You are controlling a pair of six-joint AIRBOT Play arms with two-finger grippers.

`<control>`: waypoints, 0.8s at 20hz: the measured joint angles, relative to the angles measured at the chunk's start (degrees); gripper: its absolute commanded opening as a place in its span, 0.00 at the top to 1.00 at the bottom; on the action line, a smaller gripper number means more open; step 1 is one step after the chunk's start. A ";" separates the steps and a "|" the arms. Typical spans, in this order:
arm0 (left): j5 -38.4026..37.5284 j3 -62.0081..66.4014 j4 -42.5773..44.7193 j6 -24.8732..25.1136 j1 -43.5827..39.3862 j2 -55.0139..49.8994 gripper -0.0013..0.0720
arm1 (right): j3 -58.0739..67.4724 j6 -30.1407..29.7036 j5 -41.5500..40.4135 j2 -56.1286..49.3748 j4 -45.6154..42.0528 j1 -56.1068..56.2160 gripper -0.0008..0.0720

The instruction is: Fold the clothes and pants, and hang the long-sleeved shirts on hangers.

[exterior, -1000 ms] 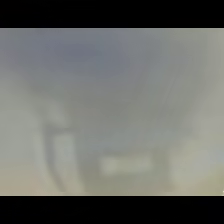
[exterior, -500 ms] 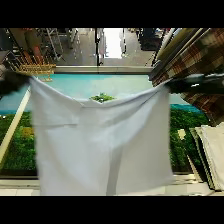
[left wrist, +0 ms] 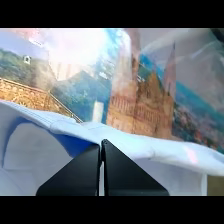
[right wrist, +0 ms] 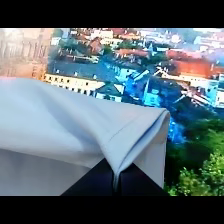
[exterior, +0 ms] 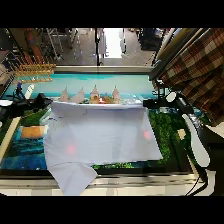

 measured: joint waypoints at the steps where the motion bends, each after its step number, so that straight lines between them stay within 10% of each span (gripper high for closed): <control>1: -2.47 0.70 0.02 0.00 0.79 -0.15 0.98 | 1.40 0.26 2.32 -0.48 -0.02 -0.35 0.96; 12: -29.53 -1.36 18.45 -3.93 4.72 0.92 0.97 | 4.31 2.23 29.92 -2.36 -1.36 -1.49 0.95; 13: -29.62 -1.66 19.85 -4.74 4.48 0.72 0.81 | 3.45 2.69 30.42 -2.40 -1.36 -1.27 0.71; 14: -29.70 -1.88 21.40 -5.38 4.33 0.61 0.34 | 2.75 3.26 30.91 -2.43 -1.62 -1.25 0.20; 16: -30.71 -2.16 24.61 -6.67 4.46 0.55 0.19 | 1.88 3.80 33.16 -2.29 -2.03 -1.73 0.26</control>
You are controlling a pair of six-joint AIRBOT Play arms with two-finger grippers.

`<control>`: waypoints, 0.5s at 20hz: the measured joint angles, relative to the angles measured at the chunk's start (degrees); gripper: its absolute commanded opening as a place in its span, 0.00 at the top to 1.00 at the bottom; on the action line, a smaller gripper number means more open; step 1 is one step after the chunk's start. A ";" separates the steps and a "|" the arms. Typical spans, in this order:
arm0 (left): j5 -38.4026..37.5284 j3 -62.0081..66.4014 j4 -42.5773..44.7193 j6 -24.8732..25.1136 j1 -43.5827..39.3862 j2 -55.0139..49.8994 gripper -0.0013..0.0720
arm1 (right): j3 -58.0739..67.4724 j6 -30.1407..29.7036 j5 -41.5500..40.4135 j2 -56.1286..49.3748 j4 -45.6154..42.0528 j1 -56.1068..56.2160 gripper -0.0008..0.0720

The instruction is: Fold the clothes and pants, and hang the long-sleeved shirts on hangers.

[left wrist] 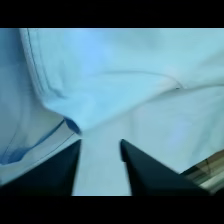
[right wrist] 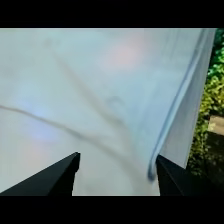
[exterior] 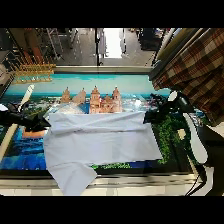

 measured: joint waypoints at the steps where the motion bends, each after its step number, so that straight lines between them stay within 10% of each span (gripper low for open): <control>1: -1.49 -0.17 1.64 -0.61 0.31 0.13 0.19 | -0.39 0.26 1.68 0.33 -0.26 -0.70 0.26; 10: 2.05 -32.33 10.32 3.78 7.45 22.64 0.19 | -31.71 -7.91 3.61 16.57 0.76 -21.79 0.26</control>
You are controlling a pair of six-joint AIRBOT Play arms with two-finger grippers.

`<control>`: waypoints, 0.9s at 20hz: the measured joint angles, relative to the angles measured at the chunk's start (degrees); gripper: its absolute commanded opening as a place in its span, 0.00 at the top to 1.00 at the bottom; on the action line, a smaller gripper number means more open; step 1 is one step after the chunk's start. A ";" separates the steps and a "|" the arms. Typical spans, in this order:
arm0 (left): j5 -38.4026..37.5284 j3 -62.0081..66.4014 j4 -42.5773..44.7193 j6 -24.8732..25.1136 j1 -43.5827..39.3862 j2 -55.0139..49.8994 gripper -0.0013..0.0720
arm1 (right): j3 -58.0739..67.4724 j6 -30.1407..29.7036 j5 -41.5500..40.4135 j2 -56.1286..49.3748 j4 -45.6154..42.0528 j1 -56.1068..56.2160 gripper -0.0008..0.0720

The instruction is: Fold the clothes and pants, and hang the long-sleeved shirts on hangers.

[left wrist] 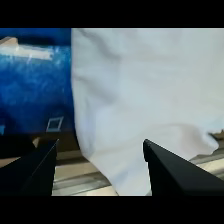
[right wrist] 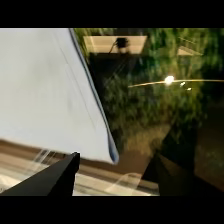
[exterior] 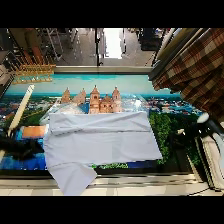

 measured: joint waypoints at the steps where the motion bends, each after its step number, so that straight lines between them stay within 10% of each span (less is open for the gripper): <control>1: 0.57 -4.20 -0.96 1.64 0.31 2.64 0.19 | -3.19 -2.19 -0.83 0.76 0.87 -2.12 0.26; 11: 2.75 -19.71 -1.03 5.03 0.59 9.16 0.19 | -12.55 -14.36 -3.13 -0.83 9.18 -8.96 0.29; 16: 4.35 -23.41 -1.97 3.80 -0.52 9.40 0.20 | -12.94 -17.22 -4.26 -1.97 9.92 -6.40 0.53; 18: 5.88 -24.63 -2.60 3.54 -2.34 9.44 0.53 | -12.96 -17.68 -4.96 -2.10 9.86 -4.87 0.68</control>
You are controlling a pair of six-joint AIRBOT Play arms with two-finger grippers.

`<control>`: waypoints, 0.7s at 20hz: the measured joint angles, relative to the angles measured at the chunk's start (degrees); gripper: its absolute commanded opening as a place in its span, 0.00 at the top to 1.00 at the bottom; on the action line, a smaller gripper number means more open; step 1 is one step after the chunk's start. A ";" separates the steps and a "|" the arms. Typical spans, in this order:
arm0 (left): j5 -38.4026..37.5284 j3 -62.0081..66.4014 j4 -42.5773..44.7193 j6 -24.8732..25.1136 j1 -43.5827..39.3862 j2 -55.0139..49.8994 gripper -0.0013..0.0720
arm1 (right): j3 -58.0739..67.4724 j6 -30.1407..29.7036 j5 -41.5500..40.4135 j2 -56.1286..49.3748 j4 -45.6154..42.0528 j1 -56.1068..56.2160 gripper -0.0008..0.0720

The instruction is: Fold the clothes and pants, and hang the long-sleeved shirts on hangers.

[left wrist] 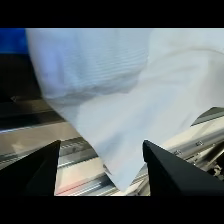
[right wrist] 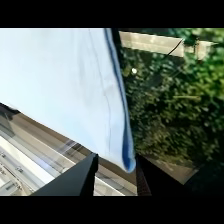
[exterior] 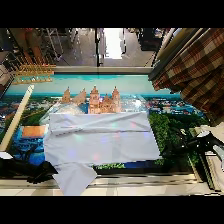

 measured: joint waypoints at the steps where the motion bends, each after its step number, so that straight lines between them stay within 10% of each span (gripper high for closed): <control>1: 1.66 -0.55 -0.31 -0.22 -1.18 -0.02 0.72 | 0.00 -0.20 -0.63 -0.07 -0.07 0.83 0.80; 3: 5.97 -1.16 -2.08 -0.24 -3.50 -0.07 0.97 | -0.02 -0.42 -0.96 -0.15 -0.11 2.19 0.96; 14: -5.31 12.68 -10.91 2.84 3.98 3.39 0.98 | 5.03 4.74 8.79 7.72 2.03 3.74 0.97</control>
